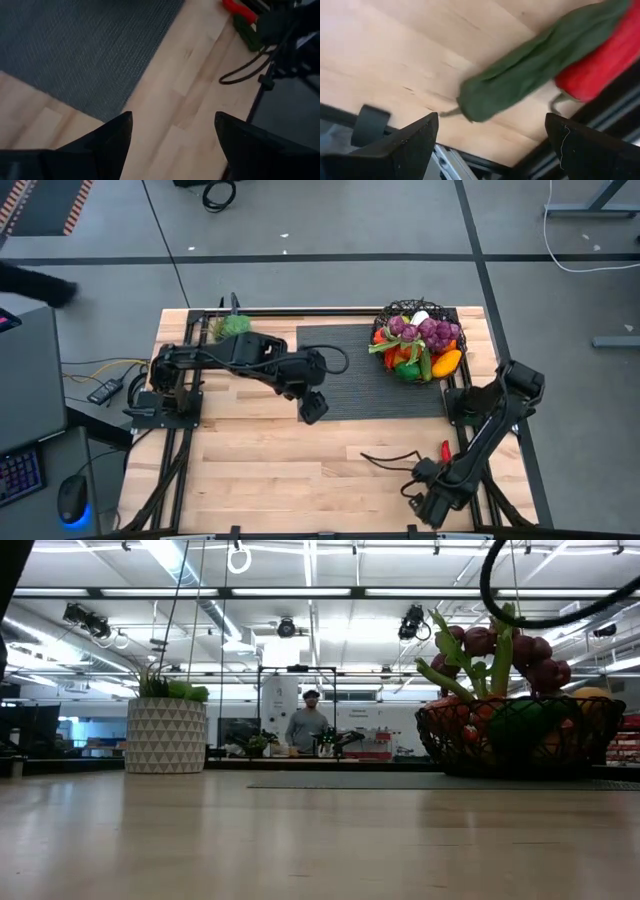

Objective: Build produce basket
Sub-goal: Put the green chili pepper into the black basket

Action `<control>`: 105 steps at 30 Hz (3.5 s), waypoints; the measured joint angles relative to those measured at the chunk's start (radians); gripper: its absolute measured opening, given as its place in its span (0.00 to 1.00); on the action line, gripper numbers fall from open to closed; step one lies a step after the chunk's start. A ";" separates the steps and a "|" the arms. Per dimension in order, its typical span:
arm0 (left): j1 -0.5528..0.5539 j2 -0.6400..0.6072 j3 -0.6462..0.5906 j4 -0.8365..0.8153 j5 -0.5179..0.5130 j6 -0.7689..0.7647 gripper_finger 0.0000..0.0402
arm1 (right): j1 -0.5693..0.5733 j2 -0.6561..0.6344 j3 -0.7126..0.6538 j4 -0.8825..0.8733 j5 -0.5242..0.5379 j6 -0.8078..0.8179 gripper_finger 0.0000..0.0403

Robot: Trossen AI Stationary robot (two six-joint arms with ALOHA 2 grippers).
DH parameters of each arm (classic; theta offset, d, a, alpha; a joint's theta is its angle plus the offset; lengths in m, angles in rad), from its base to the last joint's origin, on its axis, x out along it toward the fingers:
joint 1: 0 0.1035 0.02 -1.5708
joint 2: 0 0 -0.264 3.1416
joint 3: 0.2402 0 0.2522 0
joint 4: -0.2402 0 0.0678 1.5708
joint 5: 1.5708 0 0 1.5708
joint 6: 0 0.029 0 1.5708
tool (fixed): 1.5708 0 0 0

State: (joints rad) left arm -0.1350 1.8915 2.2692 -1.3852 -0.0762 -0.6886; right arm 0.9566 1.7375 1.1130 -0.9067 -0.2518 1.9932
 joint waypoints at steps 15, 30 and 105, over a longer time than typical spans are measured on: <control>-0.081 0.000 -0.001 -0.002 0.001 -0.252 0.72 | 0.057 0.064 -0.021 0.036 0.132 0.218 0.92; -0.164 0.000 -0.001 -0.002 -0.017 -0.344 0.72 | 0.052 0.063 -0.091 0.047 0.192 0.226 0.86; 0.223 -0.035 0.000 0.759 0.437 -0.071 0.72 | -0.800 -0.772 -0.152 -0.496 0.809 -0.058 0.26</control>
State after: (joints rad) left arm 0.0878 1.8561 2.2688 -0.6263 0.3607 -0.7598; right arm 0.1564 0.9652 0.9611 -1.4028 0.5571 1.9351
